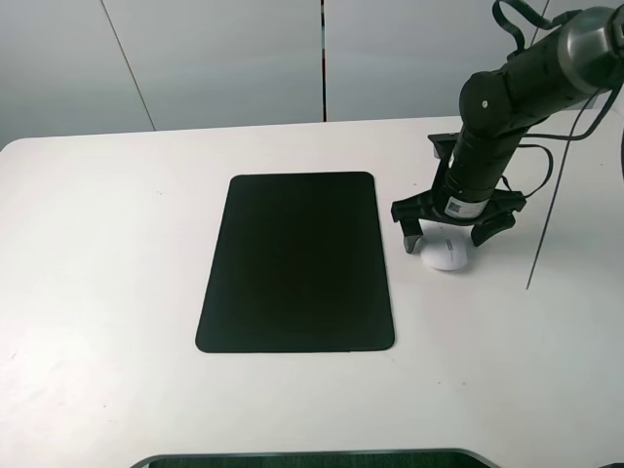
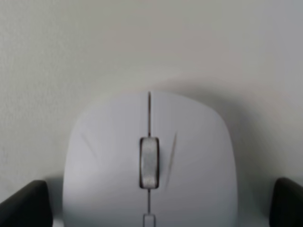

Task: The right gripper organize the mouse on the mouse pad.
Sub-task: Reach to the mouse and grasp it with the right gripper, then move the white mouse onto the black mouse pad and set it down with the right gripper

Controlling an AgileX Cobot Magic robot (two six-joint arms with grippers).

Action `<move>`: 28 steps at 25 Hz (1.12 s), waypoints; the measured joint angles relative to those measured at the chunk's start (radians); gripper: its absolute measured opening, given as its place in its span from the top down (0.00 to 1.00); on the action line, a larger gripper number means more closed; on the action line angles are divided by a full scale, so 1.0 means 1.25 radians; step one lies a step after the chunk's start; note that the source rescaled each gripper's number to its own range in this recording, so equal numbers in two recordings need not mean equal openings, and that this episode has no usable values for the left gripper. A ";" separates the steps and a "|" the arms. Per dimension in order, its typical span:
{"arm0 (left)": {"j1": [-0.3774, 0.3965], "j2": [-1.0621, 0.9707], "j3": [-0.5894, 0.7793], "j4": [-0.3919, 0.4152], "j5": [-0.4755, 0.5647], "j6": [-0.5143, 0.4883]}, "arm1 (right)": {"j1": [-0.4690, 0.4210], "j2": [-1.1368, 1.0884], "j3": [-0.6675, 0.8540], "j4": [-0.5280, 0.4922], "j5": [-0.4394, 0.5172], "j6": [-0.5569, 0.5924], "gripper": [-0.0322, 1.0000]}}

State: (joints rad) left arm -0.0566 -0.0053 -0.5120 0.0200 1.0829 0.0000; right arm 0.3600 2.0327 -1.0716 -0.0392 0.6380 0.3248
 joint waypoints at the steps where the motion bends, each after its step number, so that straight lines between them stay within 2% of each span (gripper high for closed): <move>1: 0.000 0.000 0.000 0.000 0.000 0.000 | 0.000 0.000 0.000 0.000 0.000 0.003 0.13; 3: 0.000 0.000 0.000 0.000 0.000 0.000 | 0.000 0.000 0.000 -0.001 -0.001 0.003 0.60; 4: 0.000 0.000 0.000 0.000 0.000 0.000 | 0.000 0.000 0.000 -0.001 -0.001 0.006 0.97; 28: 0.000 0.000 0.000 0.000 0.000 0.000 | 0.000 0.000 0.000 -0.001 -0.005 0.008 0.96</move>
State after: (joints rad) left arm -0.0566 -0.0053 -0.5120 0.0200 1.0829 0.0000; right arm 0.3600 2.0327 -1.0716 -0.0409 0.6316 0.3344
